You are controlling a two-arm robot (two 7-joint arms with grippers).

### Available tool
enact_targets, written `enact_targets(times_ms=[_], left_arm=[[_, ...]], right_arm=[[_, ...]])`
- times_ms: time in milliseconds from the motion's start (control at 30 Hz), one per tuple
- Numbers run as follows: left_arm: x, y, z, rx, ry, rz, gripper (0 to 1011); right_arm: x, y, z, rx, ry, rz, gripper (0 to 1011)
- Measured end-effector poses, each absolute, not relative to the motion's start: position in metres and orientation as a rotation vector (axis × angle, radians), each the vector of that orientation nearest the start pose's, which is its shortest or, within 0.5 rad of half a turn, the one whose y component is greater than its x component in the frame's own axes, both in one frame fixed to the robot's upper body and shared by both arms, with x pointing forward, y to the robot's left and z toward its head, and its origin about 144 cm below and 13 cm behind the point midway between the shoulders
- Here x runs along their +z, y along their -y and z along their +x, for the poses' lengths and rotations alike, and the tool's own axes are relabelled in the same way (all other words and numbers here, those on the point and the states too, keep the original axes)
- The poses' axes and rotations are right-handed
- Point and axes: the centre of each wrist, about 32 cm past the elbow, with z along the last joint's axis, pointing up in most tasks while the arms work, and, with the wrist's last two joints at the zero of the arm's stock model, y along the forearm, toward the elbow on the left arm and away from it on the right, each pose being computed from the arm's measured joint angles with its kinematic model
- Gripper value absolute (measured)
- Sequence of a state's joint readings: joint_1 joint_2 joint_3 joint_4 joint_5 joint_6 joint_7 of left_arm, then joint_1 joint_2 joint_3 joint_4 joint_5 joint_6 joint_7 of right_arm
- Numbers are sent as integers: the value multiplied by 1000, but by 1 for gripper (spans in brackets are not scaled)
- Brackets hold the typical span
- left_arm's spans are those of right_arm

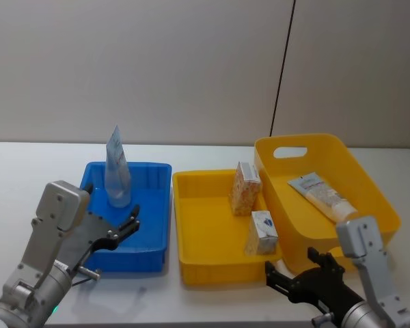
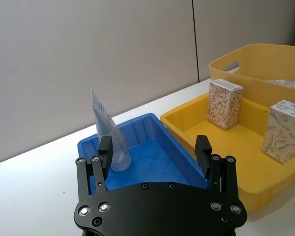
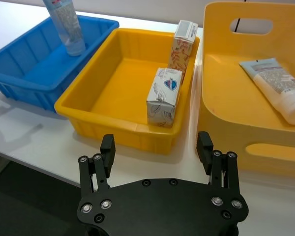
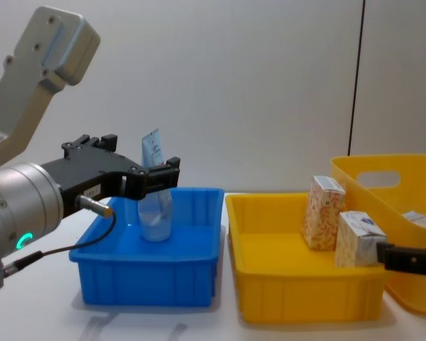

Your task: Bimanual collaborative sorting of washing and personal care products

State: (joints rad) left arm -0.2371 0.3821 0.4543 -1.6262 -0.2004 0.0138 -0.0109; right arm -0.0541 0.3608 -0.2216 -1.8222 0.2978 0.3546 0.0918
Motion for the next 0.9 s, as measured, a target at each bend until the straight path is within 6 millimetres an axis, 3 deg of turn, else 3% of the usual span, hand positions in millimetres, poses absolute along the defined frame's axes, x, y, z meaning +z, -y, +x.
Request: enact_targets(times_ms=[900], left_arm=[[1204,-198,492,1124,267,61,1001]], right_arm=[[1172,205,457,-1281,-117,-245,1004]])
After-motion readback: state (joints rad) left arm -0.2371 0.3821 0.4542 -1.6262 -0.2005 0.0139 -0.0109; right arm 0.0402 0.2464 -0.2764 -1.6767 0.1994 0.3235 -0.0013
